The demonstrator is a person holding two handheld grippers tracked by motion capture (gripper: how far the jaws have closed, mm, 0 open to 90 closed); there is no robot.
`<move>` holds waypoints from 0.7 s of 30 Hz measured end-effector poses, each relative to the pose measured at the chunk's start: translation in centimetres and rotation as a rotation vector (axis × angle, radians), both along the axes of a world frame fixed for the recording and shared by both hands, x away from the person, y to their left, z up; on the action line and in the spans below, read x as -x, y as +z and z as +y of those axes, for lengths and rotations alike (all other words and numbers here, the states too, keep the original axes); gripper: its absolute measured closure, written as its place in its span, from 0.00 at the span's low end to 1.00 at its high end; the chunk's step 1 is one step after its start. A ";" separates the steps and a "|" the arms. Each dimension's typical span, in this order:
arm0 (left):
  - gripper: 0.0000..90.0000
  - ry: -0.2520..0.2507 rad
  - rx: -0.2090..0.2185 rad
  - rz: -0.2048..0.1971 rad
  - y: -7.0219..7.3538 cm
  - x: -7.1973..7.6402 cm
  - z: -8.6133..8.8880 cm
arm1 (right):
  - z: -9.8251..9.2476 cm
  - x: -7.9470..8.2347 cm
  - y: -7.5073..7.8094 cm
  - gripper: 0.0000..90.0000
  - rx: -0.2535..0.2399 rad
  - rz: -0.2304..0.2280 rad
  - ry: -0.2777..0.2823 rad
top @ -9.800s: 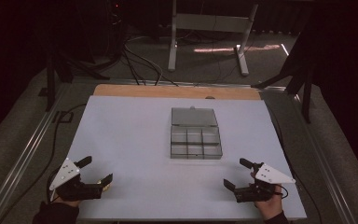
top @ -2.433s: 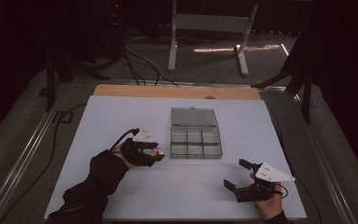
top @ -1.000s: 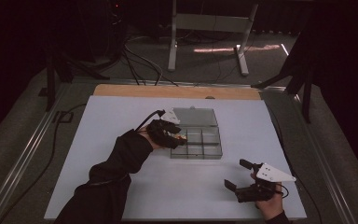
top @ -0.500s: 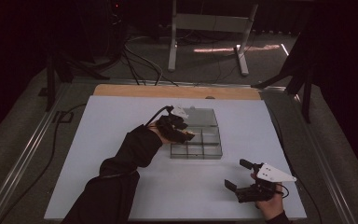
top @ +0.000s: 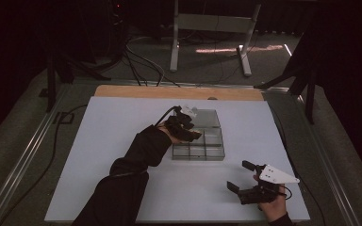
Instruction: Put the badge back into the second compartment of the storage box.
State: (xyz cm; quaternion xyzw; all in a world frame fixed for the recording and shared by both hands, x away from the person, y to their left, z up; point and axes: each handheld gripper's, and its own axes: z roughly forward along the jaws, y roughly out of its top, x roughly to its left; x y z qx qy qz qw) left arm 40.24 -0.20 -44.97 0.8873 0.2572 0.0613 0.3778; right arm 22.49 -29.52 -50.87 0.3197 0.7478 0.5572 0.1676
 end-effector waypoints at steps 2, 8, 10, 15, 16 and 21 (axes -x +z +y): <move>0.54 0.009 0.007 0.011 -0.4 -0.2 -0.2 | 0.0 0.0 0.0 0.00 0.000 0.001 -0.001; 0.54 0.040 0.010 0.033 -1.4 -0.6 -0.9 | 0.0 0.0 0.0 0.00 0.004 0.000 -0.001; 0.53 0.063 0.008 0.036 -1.6 -0.6 -1.1 | 0.0 0.0 0.0 0.00 0.002 0.001 -0.001; 0.53 0.100 0.016 0.048 -2.0 -0.7 -1.8 | 0.0 0.0 0.0 0.00 0.001 0.001 0.002; 0.53 0.102 0.014 0.052 -2.1 -0.7 -1.9 | 0.0 0.0 0.0 0.00 0.001 0.002 0.002; 0.53 0.141 0.014 0.051 -2.6 -0.7 -2.5 | 0.0 0.0 0.0 0.00 0.004 0.001 0.001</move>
